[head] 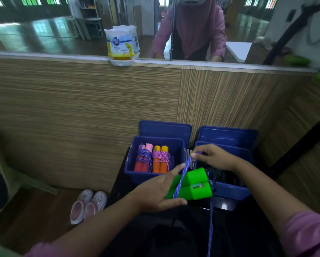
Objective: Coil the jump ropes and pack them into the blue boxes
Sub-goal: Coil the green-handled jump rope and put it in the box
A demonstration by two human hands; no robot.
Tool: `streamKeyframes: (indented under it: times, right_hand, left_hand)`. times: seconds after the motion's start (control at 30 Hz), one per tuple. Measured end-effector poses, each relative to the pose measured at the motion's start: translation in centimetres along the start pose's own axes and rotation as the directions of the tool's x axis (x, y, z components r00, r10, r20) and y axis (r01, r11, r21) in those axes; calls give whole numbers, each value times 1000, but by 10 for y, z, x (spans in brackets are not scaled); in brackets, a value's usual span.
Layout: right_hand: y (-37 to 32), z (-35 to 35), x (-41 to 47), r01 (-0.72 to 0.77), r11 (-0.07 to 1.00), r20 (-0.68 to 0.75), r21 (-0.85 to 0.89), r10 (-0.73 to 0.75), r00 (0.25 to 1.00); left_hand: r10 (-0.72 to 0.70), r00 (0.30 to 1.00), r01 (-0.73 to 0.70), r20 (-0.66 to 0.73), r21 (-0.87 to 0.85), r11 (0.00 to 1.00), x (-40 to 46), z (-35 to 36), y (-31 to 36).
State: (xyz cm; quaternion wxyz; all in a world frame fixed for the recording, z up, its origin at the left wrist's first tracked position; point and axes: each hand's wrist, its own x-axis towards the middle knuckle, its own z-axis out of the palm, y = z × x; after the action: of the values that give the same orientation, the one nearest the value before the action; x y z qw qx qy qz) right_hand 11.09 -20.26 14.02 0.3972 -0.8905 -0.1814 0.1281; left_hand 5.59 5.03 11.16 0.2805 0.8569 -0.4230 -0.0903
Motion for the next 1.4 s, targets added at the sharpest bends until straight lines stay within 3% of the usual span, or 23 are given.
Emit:
streamKeyframes:
  times: [0.07,0.13,0.2,0.27,0.37,0.47,0.5,0.57,0.67,0.73,0.83,0.93,1.07,1.17,1.27,1.33,1.4]
  right_hand:
    - [4,13,-4,-47,972,-12,232,51,999]
    - [-1,33,-7,-85,938,-61,337,112,992]
    - [-6,56,-9,-128,941,-50,314,151,987]
    - [-13,77,-9,-164,945,-18,284,176,984]
    - [-28,91,-13,-167,979,11,119,167,986]
    - [-48,92,-18,-38,977,82,-211,57,995]
    - [-56,88,-19,9,951,79,-309,16,997]
    - [-70,76,-18,84,920,53,-382,-69,996]
    - [-77,50,-10,108,923,12,-370,-111,994]
    - [-66,35,-7,75,936,3,-342,-79,997]
    - [-40,23,-6,20,964,22,-264,-15,1000]
    - [-14,21,-7,-27,999,24,-41,28,999]
    - [6,33,-13,-91,948,-19,304,101,995]
    - [5,50,-19,-114,896,-82,429,164,983]
    - [-5,74,-24,-138,874,-67,465,190,979]
    - [-16,88,-27,-179,912,-37,369,207,978]
    - [-29,95,-32,-156,980,-27,125,160,987]
  left_hand:
    - [13,988,-21,-151,-52,998,3,-8,1]
    - [-31,952,3,-304,-91,996,11,-14,-4]
    - [-114,865,62,-488,-121,991,22,-21,-14]
    - [-244,725,167,-644,-180,969,32,-28,-28]
    - [-408,580,344,-705,-243,907,39,-33,-53]
    - [-536,543,550,-647,-209,809,35,-28,-70]
    - [-571,557,628,-603,-145,765,32,-23,-74]
    - [-557,661,673,-503,67,737,26,-10,-76]
    - [-365,885,448,-289,317,836,15,12,-63]
    - [-219,968,247,-120,310,918,7,23,-49]
    - [-96,995,97,-16,211,973,-2,23,-23]
    - [-79,997,76,22,121,990,-5,13,-4]
    - [-11,991,14,-136,20,1000,-8,4,-2]
    - [-50,931,-4,-362,-147,989,-1,-6,-4]
    - [-189,771,72,-608,-211,975,14,-18,-14]
    - [-311,630,186,-712,-251,950,21,-25,-28]
    - [-418,533,311,-736,-289,906,25,-31,-42]
